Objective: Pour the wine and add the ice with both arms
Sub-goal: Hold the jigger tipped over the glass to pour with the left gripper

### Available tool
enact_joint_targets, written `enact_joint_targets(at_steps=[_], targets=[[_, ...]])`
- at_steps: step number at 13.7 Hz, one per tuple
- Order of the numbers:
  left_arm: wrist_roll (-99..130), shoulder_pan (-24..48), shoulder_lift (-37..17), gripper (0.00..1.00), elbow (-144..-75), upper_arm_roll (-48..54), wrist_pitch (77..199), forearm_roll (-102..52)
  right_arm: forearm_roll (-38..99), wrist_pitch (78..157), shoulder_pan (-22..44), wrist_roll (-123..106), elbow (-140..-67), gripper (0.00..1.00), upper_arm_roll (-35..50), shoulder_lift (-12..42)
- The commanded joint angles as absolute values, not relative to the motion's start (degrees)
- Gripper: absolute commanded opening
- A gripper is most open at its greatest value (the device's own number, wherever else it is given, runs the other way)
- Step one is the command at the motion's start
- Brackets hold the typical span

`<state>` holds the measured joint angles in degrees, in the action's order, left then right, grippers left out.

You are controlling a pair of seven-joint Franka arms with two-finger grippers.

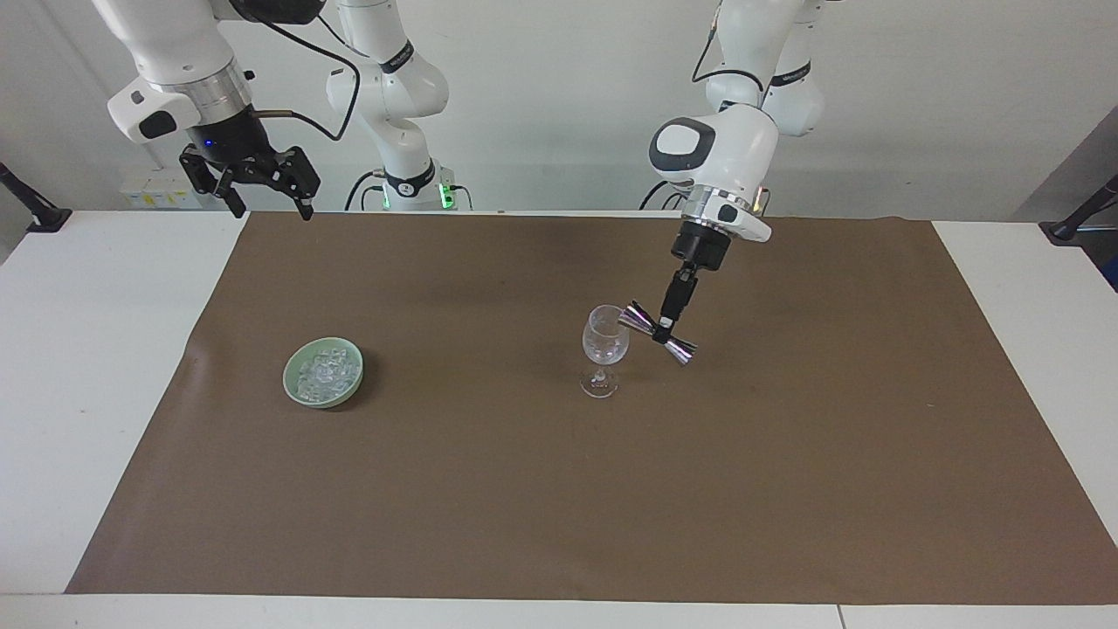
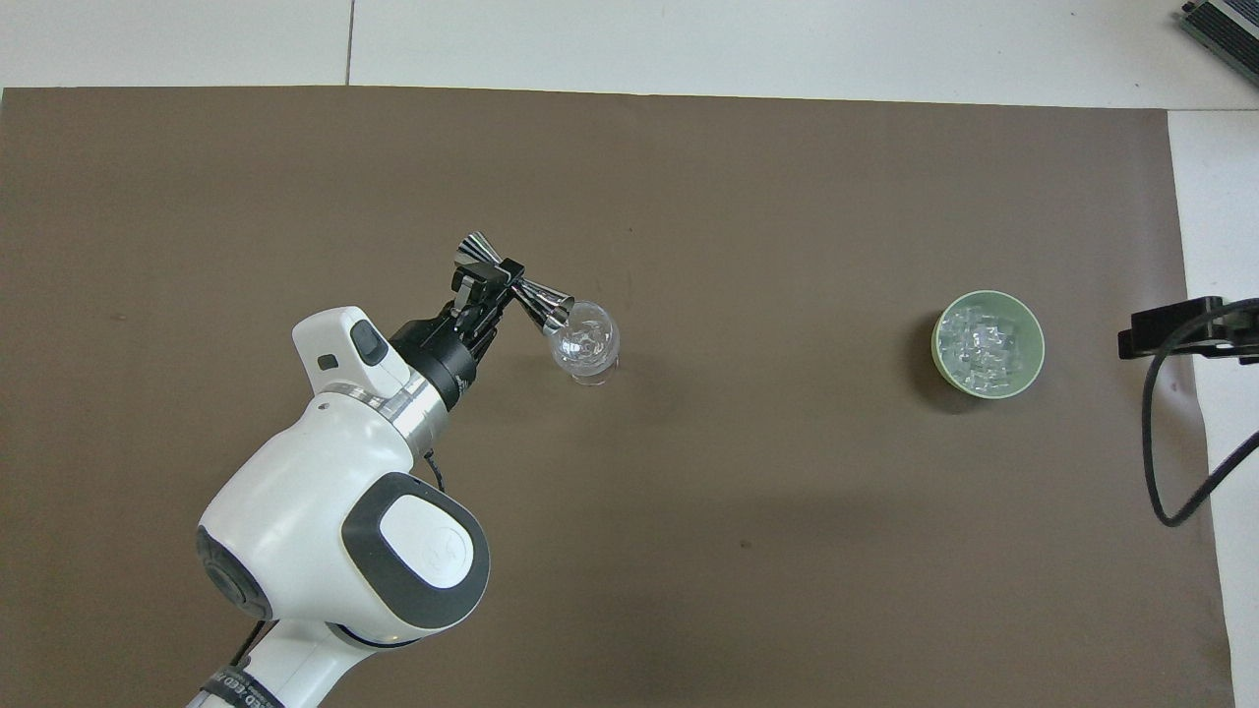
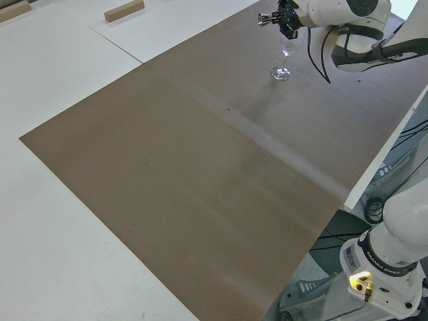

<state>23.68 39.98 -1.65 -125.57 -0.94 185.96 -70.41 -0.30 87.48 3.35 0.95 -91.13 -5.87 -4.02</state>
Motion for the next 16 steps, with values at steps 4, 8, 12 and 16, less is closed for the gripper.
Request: enact_joint_targets(at_steps=[4,8,12,16], targets=[[15.9,42.1,-1.3,0.00,-125.7,-1.4,188.2,-70.0,-0.4,86.8,3.0,-0.4,-91.8,1.00,-5.6,-4.8],[13.5,43.1,-1.5,0.00,-125.1,-1.4,189.1,-70.0,-0.4,86.8,3.0,-0.4,-91.8,1.00,-5.5,-4.8],[9.8,44.2,-1.7,0.00,-125.2,-1.3,191.8,-70.0,-0.4,86.8,3.0,-0.4,-91.8,1.00,-5.6,-4.8],[9.5,44.1,-1.7,0.00,-125.1,-1.3,191.7,-70.1,-0.4,86.8,3.0,-0.4,-91.8,1.00,-5.6,-4.8]])
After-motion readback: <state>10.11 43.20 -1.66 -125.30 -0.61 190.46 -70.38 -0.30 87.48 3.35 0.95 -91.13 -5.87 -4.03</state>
